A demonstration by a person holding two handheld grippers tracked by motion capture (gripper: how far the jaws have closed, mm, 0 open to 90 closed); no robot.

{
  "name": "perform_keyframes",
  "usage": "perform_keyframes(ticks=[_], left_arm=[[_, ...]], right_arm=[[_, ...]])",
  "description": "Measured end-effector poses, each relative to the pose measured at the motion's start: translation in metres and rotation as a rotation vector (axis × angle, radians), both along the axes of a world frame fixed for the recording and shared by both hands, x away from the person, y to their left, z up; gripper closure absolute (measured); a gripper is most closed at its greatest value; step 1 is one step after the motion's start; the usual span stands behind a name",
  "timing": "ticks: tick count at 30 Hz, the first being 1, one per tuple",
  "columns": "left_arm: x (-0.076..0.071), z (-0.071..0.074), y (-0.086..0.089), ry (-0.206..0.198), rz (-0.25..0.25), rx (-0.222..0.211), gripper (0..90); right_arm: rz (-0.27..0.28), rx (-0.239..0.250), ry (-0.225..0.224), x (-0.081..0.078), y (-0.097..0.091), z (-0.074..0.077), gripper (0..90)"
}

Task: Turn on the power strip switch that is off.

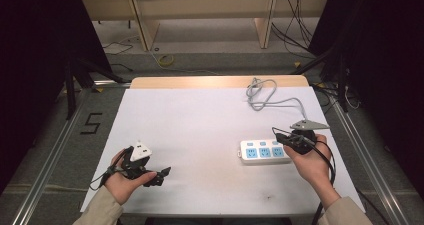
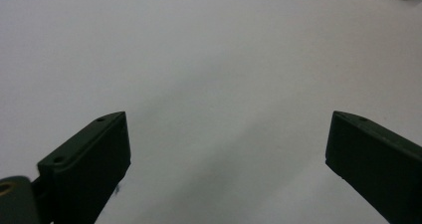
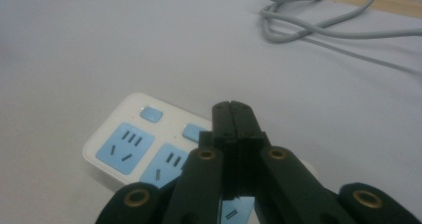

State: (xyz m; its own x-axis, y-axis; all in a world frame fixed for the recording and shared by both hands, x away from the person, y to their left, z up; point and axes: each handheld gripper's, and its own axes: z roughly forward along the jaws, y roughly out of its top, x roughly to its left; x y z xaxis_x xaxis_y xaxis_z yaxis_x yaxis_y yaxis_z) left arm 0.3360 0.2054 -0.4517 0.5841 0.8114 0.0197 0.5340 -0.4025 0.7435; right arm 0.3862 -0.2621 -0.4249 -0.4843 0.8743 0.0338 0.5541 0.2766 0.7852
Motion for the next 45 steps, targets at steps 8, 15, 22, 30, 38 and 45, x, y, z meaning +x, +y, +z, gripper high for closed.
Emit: perform_keyframes(ticks=[8, 15, 22, 30, 38, 45], left_arm=[[0.000, 0.000, 0.000, 0.000, 0.001, 0.000, 3.3], [0.000, 0.000, 0.000, 0.000, 0.001, 0.000, 3.3], [0.000, 0.000, 0.000, -0.002, -0.001, 0.002, 3.3], [0.000, 0.000, 0.000, -0.001, 0.000, 0.002, 3.3], [0.000, 0.000, 0.000, -0.001, -0.001, 0.002, 3.3], [0.000, 0.000, 0.000, -0.001, -0.001, 0.002, 3.3]], right_arm=[[0.006, -0.002, 0.018, 0.004, 0.003, -0.001, 90.0], [0.011, -0.003, 0.029, 0.007, 0.005, -0.002, 90.0], [0.014, -0.007, 0.047, 0.009, 0.008, -0.003, 90.0], [0.018, -0.012, 0.061, 0.012, 0.011, -0.003, 90.0], [0.026, -0.017, 0.065, 0.014, 0.016, -0.002, 90.0], [0.026, -0.023, 0.083, 0.016, 0.019, -0.002, 90.0]])
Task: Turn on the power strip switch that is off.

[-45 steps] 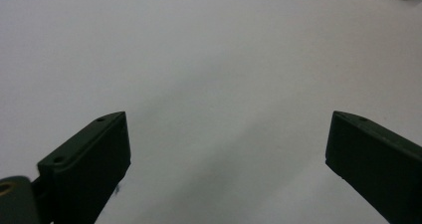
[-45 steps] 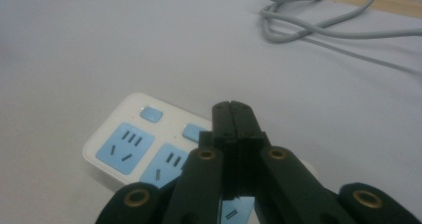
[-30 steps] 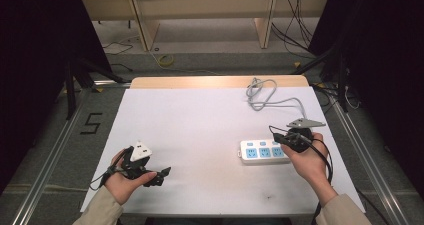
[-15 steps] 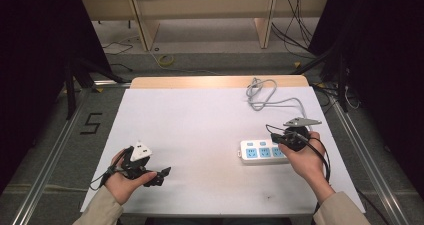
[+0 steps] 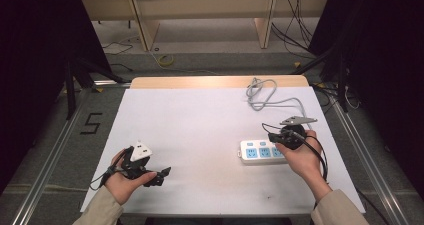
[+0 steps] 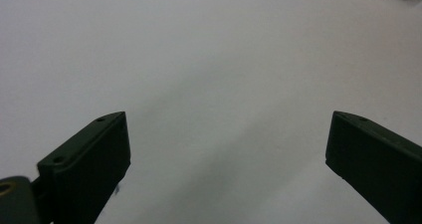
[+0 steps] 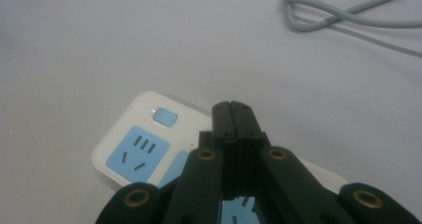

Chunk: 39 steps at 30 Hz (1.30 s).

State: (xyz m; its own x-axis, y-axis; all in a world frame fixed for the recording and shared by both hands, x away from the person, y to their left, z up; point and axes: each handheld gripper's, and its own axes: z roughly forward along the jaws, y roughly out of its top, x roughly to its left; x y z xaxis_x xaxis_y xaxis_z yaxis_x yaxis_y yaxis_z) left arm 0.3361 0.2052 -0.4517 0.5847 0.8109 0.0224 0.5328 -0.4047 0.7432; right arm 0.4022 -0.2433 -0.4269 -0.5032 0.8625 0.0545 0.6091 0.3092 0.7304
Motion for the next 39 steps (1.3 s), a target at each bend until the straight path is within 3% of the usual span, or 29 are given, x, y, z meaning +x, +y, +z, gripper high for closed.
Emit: perform_keyframes(ticks=[39], left_arm=[[0.000, 0.000, 0.000, 0.003, 0.000, -0.001, 3.3]], right_arm=[[-0.008, -0.052, 0.096, 0.015, 0.012, -0.002, 90.0]])
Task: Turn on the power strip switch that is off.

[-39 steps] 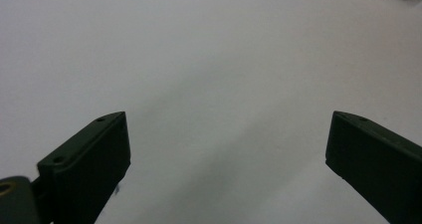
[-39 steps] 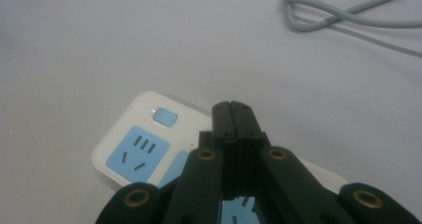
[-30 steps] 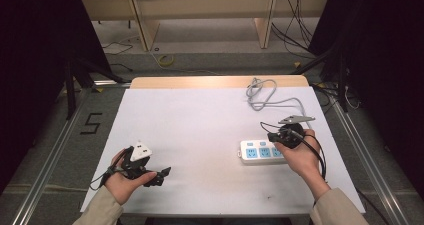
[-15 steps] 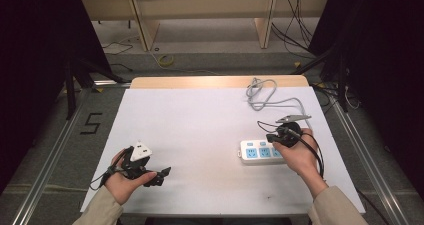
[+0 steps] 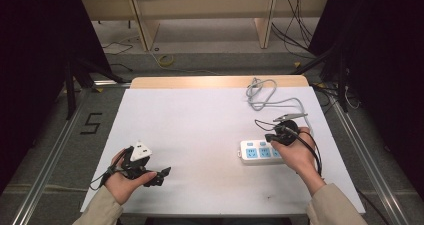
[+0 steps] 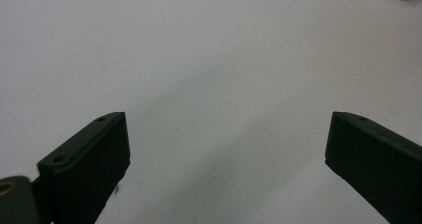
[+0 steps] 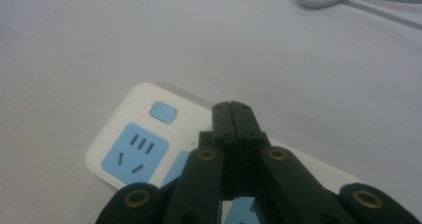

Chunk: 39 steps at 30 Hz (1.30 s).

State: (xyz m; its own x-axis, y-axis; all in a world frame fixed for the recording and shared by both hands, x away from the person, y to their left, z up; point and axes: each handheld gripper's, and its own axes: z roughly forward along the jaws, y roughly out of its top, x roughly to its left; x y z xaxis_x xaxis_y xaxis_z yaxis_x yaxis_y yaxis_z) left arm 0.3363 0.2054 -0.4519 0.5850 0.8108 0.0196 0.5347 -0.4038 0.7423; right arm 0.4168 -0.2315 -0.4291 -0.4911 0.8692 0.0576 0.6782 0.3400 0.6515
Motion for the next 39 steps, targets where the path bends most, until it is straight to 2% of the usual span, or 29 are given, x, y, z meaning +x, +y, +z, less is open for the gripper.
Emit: perform_keyframes(ticks=[19, 39], left_arm=[[0.000, 0.000, 0.000, 0.005, -0.005, -0.003, 3.2], [0.000, 0.000, -0.001, 0.011, -0.006, -0.004, 3.1]], right_arm=[[0.007, -0.016, 0.045, 0.006, 0.006, -0.004, 90.0], [0.025, -0.035, 0.068, 0.012, 0.011, -0.002, 90.0]])
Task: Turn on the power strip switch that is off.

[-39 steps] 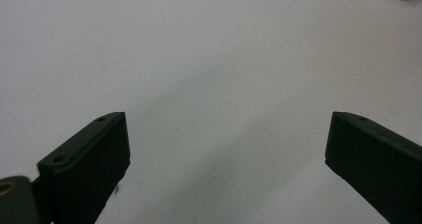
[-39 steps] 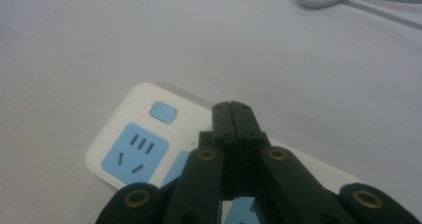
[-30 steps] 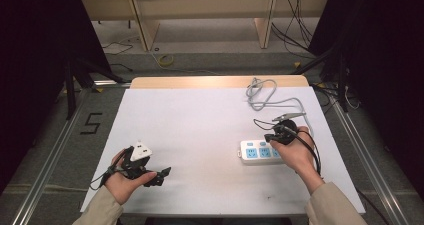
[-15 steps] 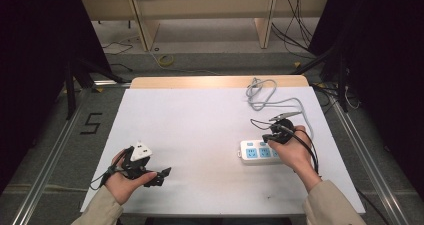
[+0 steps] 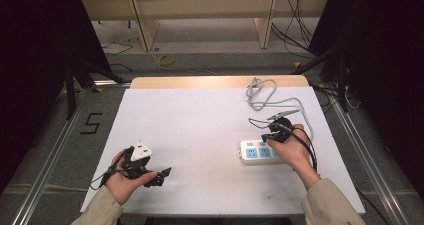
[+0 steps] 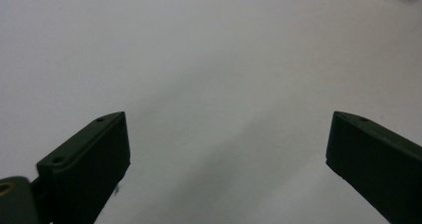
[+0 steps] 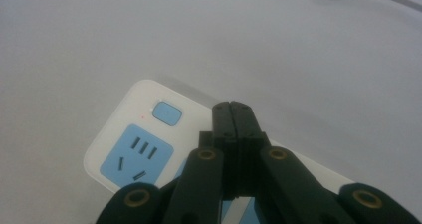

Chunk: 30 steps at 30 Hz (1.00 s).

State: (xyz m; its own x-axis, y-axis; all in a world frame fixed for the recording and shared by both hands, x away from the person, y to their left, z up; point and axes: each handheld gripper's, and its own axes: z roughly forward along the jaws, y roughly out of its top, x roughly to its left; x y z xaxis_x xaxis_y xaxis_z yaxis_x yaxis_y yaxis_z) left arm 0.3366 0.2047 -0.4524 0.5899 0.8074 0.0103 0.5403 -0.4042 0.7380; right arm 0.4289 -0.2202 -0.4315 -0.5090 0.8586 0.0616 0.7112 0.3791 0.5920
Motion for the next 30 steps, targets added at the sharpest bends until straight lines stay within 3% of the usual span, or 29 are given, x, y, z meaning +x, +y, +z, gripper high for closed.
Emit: perform_keyframes(ticks=[30], left_arm=[[0.0000, -0.0002, -0.0002, -0.002, -0.001, -0.001, 3.1]], right_arm=[[0.022, -0.052, 0.067, 0.0091, 0.0083, -0.0062, 90.0]])
